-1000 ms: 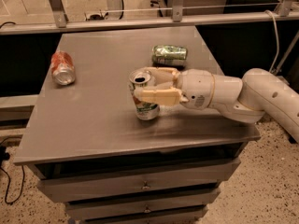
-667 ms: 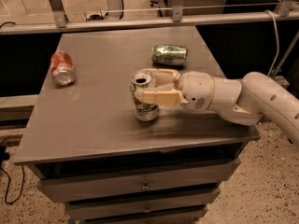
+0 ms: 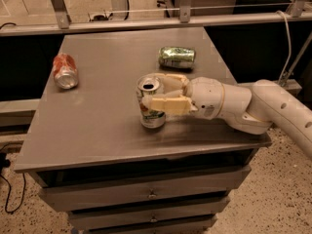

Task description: Place 7up can upright

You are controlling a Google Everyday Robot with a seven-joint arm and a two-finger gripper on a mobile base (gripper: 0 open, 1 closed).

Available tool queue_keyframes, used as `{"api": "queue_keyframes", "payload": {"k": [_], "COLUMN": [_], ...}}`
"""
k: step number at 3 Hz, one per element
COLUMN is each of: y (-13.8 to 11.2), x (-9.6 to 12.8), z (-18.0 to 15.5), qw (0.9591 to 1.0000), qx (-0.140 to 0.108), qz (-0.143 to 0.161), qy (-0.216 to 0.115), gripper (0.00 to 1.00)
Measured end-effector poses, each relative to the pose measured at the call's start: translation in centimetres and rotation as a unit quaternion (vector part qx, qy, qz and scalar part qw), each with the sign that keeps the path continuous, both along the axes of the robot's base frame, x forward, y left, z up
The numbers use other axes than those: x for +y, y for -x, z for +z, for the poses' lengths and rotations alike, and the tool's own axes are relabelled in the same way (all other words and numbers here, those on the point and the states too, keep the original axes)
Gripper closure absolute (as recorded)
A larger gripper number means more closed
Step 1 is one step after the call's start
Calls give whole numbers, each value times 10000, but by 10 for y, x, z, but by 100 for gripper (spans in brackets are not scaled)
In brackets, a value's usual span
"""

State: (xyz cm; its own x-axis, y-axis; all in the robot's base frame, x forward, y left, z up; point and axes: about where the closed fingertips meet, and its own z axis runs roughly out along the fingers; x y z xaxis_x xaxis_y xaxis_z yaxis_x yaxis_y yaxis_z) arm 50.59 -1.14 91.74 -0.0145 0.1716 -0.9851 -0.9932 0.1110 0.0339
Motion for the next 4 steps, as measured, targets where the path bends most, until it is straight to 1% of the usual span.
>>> {"api": "queue_keyframes", "payload": {"k": [1,2,3,4], "y": [1,2,2,-3], "x": [-1,-2,-4,-21], "z": [-1,-2,-3,2], "qw": [10000,10000,10000,9986], "qx": [-29,-37,-43,-209], "qz": [18,21,8,-71], "qy": [-47,-61,-3,487], "gripper": [13,0,0,0]}}
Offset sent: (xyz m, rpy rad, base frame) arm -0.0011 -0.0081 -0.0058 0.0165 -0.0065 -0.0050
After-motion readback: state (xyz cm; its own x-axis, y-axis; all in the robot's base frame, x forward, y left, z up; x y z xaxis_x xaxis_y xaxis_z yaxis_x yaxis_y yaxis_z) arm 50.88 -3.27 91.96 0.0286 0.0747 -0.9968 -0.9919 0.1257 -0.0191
